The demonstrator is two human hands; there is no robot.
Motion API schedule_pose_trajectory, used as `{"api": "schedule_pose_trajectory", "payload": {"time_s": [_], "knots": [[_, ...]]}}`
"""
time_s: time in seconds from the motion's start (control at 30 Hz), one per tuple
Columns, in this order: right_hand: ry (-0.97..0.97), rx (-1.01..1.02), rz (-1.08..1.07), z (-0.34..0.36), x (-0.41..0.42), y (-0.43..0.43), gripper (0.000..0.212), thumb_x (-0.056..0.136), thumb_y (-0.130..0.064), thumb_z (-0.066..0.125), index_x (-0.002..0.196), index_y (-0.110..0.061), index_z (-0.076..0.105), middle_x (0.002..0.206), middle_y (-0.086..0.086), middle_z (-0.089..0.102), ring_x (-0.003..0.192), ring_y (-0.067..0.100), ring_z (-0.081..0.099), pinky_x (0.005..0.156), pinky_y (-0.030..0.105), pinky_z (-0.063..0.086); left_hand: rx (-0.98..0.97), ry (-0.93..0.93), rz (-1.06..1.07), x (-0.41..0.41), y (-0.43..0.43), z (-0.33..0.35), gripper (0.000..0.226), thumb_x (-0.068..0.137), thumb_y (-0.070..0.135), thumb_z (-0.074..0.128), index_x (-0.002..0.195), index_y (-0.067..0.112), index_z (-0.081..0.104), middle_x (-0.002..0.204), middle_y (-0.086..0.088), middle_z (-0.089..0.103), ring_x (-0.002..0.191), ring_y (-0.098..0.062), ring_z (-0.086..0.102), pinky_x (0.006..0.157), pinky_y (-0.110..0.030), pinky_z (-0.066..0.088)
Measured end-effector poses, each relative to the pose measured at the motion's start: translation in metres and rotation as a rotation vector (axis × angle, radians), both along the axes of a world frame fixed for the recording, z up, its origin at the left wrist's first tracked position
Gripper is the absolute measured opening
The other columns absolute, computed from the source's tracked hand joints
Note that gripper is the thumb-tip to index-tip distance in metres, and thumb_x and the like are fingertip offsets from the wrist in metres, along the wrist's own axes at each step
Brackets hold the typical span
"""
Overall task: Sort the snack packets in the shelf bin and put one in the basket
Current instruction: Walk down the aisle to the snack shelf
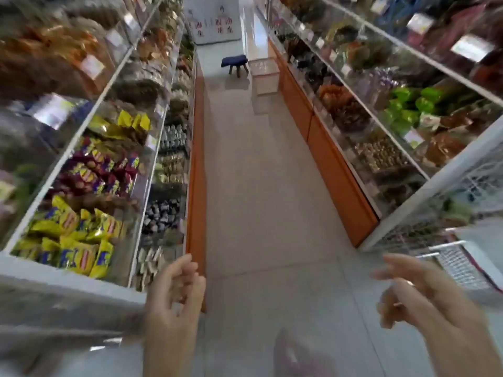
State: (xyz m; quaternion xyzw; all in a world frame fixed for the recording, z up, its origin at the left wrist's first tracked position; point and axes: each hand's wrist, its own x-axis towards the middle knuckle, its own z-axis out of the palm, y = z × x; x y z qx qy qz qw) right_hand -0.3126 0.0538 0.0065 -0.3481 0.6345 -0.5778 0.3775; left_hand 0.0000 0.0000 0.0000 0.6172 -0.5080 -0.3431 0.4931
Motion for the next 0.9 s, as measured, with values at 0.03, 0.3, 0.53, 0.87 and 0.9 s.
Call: {"api": "schedule_pose_trajectory", "payload": {"time_s": [0.03, 0.3, 0.53, 0.87, 0.9], "knots": [[0.017, 0.1, 0.067, -0.018, 0.018, -0.005, 0.03, 0.081, 0.008, 0.058, 0.098, -0.016, 0.064, 0.082, 0.008, 0.069, 0.052, 0.019, 0.06, 0.043, 0.026, 0.051, 0.062, 0.008, 0.013, -0.007, -0.012, -0.019, 0.026, 0.084, 0.022, 0.066, 0.101, 0.04, 0.061, 0.1, 0.006, 0.065, 0.082, 0.007, 0.058, 0.072, -0.003, 0.043], [0.076, 0.566, 0.07, -0.087, 0.018, -0.111, 0.028, 0.085, -0.007, 0.064, 0.094, -0.034, 0.061, 0.09, -0.003, 0.067, 0.074, 0.017, 0.066, 0.066, 0.032, 0.055, 0.339, -0.015, -0.046, -0.065, -0.172, -0.085, 0.029, 0.088, 0.007, 0.059, 0.117, 0.012, 0.057, 0.099, 0.003, 0.062, 0.081, 0.007, 0.056, 0.076, -0.006, 0.044], [0.234, 0.501, 0.208, -0.085, -0.02, -0.358, 0.026, 0.089, -0.016, 0.061, 0.11, -0.029, 0.054, 0.097, -0.012, 0.06, 0.083, 0.002, 0.06, 0.073, 0.022, 0.051, 0.373, -0.007, -0.001, -0.099, -0.343, -0.072, 0.029, 0.088, 0.014, 0.06, 0.112, 0.03, 0.057, 0.101, 0.012, 0.062, 0.088, 0.007, 0.057, 0.076, -0.01, 0.046], [0.241, 0.397, 0.262, -0.081, -0.025, -0.737, 0.028, 0.09, -0.012, 0.06, 0.117, -0.016, 0.054, 0.097, -0.007, 0.057, 0.084, 0.007, 0.055, 0.079, 0.024, 0.047, 0.357, -0.021, 0.08, -0.093, -0.651, -0.074, 0.033, 0.087, 0.011, 0.061, 0.107, 0.036, 0.056, 0.095, 0.017, 0.062, 0.085, 0.012, 0.057, 0.071, -0.001, 0.042], [0.226, 0.407, 0.264, -0.078, -0.025, -0.764, 0.027, 0.09, -0.013, 0.06, 0.116, -0.018, 0.054, 0.097, -0.008, 0.057, 0.083, 0.006, 0.056, 0.078, 0.021, 0.048, 0.343, -0.022, 0.065, -0.094, -0.691, -0.069, 0.034, 0.087, 0.013, 0.061, 0.107, 0.04, 0.056, 0.095, 0.02, 0.062, 0.087, 0.011, 0.056, 0.072, -0.001, 0.042]]}}
